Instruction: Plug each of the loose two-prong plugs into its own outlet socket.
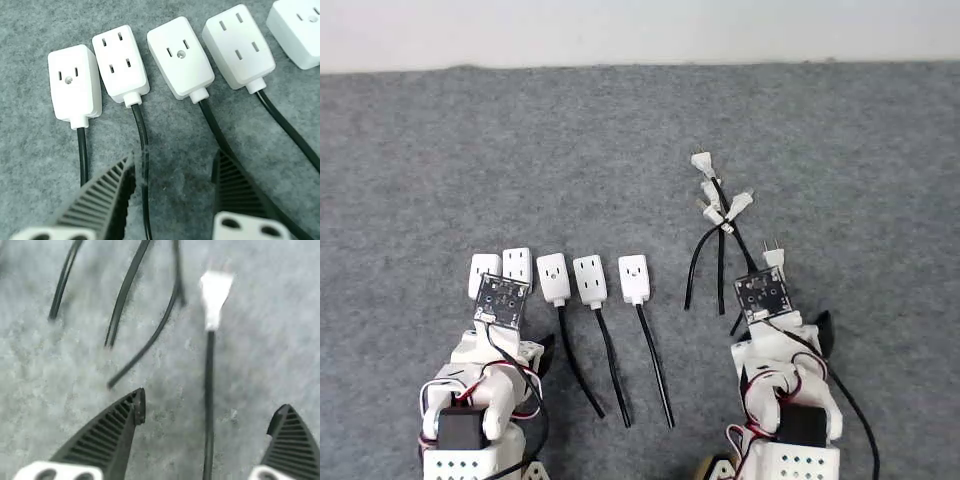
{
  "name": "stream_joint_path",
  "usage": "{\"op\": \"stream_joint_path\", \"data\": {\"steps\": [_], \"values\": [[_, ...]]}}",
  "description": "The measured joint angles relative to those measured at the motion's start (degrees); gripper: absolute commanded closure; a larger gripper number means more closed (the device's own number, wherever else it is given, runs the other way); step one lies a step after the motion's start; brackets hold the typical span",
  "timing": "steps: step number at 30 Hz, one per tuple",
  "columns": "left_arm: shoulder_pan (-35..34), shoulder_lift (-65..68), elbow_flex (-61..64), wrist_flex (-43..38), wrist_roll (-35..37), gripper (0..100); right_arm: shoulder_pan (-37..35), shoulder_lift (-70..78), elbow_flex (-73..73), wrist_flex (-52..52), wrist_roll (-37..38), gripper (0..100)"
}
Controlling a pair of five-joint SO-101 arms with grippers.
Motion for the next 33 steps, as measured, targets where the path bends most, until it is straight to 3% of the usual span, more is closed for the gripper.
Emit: {"op": "stream_joint_path", "data": {"steps": [2, 8, 12, 16, 19, 24, 29, 33], "values": [[-0.53, 0.00, 0.00, -0.44, -0.79, 76, 0.35, 0.00, -0.09, 0.26, 0.09, 62.3], [-15.56, 0.00, -4.04, -14.42, -9.14, 76, 8.70, -0.62, -19.78, 8.88, 0.00, 62.3], [-23.65, 0.00, -13.98, -16.70, -5.19, 76, 13.10, -0.70, -31.21, 12.48, 0.00, 62.1], [-28.84, 0.00, -28.48, -13.45, 0.35, 76, 11.87, -0.53, -41.93, 19.34, 1.32, 62.1], [-28.57, 0.00, -40.00, -6.24, 0.00, 76, 9.05, 3.16, -50.20, 24.35, 1.58, 62.1], [-17.32, 2.20, -54.86, 6.24, -6.33, 76, 7.91, 16.79, -64.97, 28.84, -0.97, 62.1], [-12.22, 18.55, -62.42, 10.90, -7.47, 76, 5.27, 35.34, -79.91, 34.46, -6.15, 62.2], [-9.41, 36.57, -64.79, 11.08, -7.82, 76, 0.09, 47.74, -82.73, 36.31, -10.55, 62.2]]}}
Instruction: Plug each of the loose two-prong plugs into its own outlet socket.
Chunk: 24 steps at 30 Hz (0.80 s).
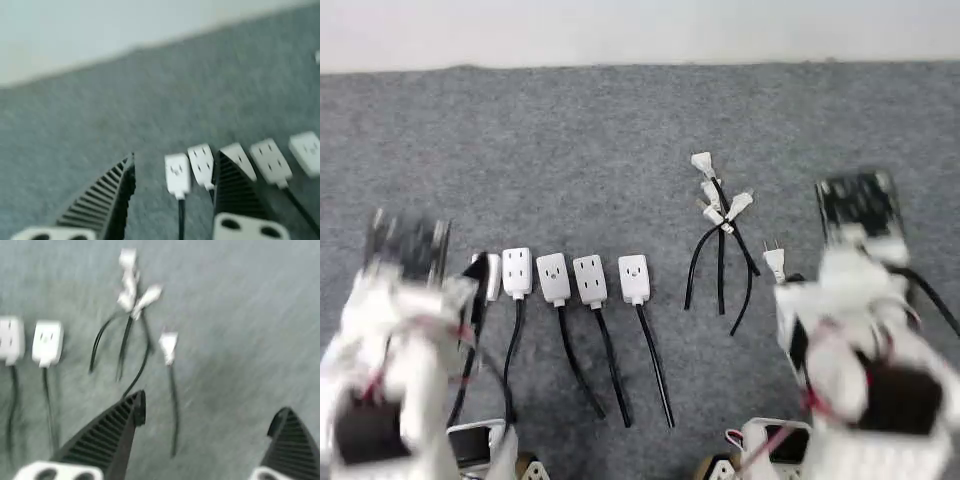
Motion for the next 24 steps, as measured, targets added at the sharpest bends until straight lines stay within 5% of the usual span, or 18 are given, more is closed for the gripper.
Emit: {"op": "stream_joint_path", "data": {"steps": [5, 12, 24], "values": [[2.29, 16.53, -0.09, 0.00, -0.26, 75, -3.52, 7.47, 3.34, 0.00, -2.20, 62.2], [8.35, 19.34, 1.76, -0.53, -2.64, 76, -3.60, 12.22, 16.35, -5.80, -2.20, 62.2], [18.64, 19.34, 26.64, -23.65, -2.81, 75, -3.96, 15.38, 32.35, -20.57, 2.37, 62.2]]}}
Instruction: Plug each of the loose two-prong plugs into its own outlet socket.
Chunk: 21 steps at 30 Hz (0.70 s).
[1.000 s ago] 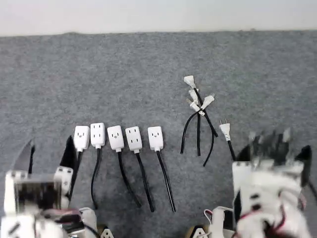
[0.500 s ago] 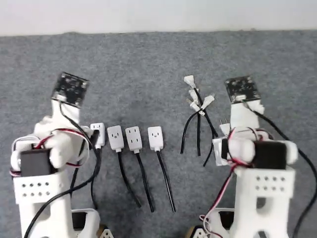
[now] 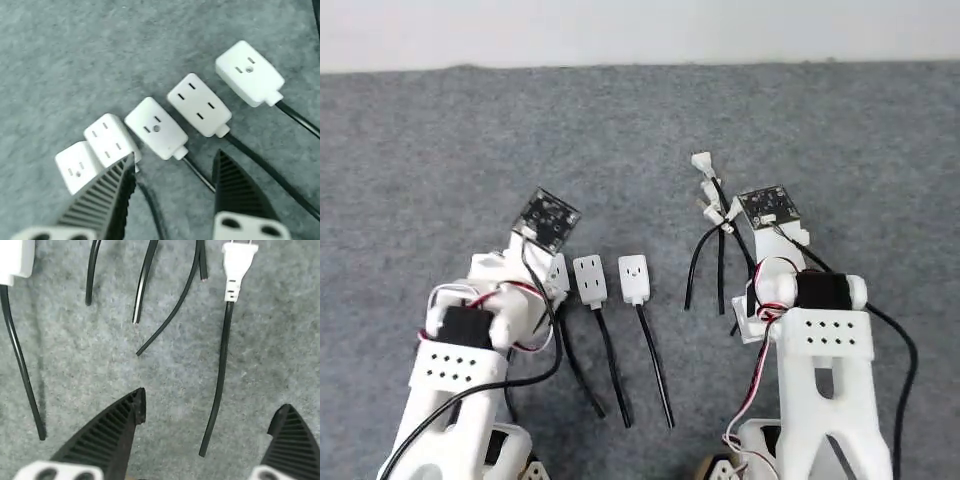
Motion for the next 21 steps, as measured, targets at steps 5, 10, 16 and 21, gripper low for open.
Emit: {"op": "stream_joint_path", "data": {"steps": [5, 10, 16, 21], "values": [[1.23, 0.00, 1.93, -1.67, 3.69, 75, -0.09, 0.00, 3.08, -1.67, 0.70, 62.2], [1.32, 0.00, 1.93, -1.93, 4.40, 75, -0.09, 0.00, 6.68, -6.95, 3.08, 62.2], [1.32, 0.00, 6.33, -5.71, 4.57, 75, 0.00, 0.00, 10.37, -10.73, 3.25, 62.2], [1.32, 0.00, 6.86, -5.80, 4.57, 75, -0.18, 0.00, 10.37, -11.52, 3.25, 62.2]]}}
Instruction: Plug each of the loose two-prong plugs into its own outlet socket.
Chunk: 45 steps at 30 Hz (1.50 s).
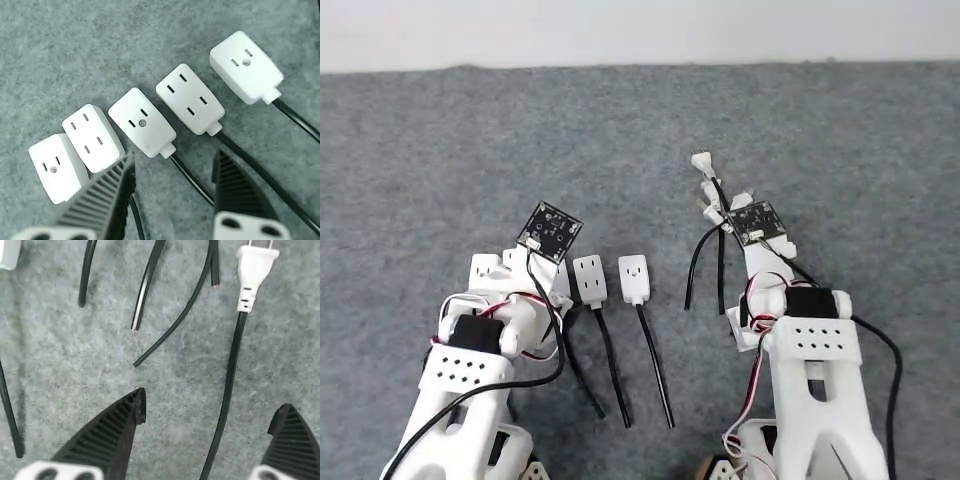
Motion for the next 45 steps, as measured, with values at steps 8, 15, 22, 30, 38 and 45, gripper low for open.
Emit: {"op": "stream_joint_path", "data": {"steps": [8, 15, 22, 30, 38, 45], "values": [[0.00, 0.00, 0.00, 0.00, 0.00, 75, 0.18, 0.44, 0.00, -4.75, 0.00, 62.2], [-4.92, 0.00, 0.00, -0.88, 0.00, 75, 2.37, 14.77, -6.59, -9.67, 0.18, 62.2], [-6.33, 0.00, 0.00, -1.58, 0.00, 75, 5.19, 44.31, -25.85, -10.02, 0.09, 62.3], [-6.68, 0.00, 0.00, -1.58, 0.00, 75, 5.80, 61.80, -44.22, -0.97, 0.53, 68.5], [-6.86, 0.00, 0.00, -1.58, 0.00, 75, 6.42, 64.79, -49.23, 0.35, 0.62, 99.1], [-6.86, 0.00, 0.00, -1.93, 0.00, 75, 7.65, 65.05, -51.34, 0.26, 0.53, 99.1]]}}
